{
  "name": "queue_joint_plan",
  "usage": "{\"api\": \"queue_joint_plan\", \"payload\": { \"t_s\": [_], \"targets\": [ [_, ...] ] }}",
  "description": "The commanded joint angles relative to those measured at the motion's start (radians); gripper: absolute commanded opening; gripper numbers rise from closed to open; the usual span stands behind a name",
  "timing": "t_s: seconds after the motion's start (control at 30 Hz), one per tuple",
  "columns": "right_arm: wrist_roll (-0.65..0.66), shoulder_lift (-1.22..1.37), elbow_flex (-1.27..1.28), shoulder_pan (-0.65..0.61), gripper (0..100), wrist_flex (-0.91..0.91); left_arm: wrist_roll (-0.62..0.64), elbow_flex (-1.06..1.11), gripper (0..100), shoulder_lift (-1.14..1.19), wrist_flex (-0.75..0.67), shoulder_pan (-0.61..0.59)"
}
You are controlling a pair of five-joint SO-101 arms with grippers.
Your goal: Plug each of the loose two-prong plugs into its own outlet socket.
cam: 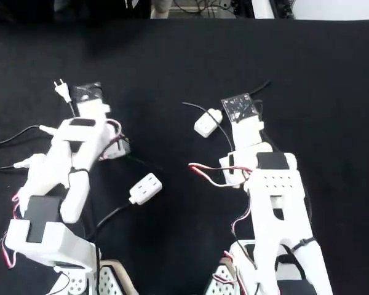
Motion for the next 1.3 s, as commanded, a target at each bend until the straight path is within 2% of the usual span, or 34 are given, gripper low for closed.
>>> {"api": "queue_joint_plan", "payload": {
  "t_s": [0.0, 0.33, 0.4, 0.53, 0.63, 0.8, 1.03, 1.17, 1.27],
  "targets": [
    [-0.002, 0.005, -0.054, 0.018, 1.2, -0.012, 0.077, -0.068, 23, -0.034, 0.003, -0.025],
    [-0.005, 0.007, -0.053, 0.017, 1.2, -0.009, 0.311, -0.229, 24, -0.018, 0.006, -0.03],
    [-0.008, 0.005, -0.051, -0.006, 1.2, -0.009, 0.33, -0.24, 26, -0.021, 0.009, -0.031],
    [-0.009, 0.001, -0.025, -0.083, 1.2, -0.015, 0.331, -0.249, 37, -0.021, 0.044, -0.03],
    [-0.011, 0.001, -0.021, -0.115, 1.2, -0.029, 0.331, -0.308, 38, -0.021, 0.13, -0.028],
    [-0.046, 0.001, -0.022, -0.135, 1.2, -0.066, 0.292, -0.453, 41, -0.023, 0.324, -0.013],
    [-0.083, -0.015, -0.025, -0.172, 1.2, -0.074, 0.196, -0.495, 41, -0.023, 0.451, -0.039],
    [-0.103, -0.137, 0.045, -0.189, 1.2, -0.126, 0.124, -0.489, 41, -0.057, 0.508, -0.107],
    [-0.103, -0.303, 0.162, -0.27, 1.2, -0.17, 0.037, -0.473, 41, -0.126, 0.568, -0.17]
  ]
}}
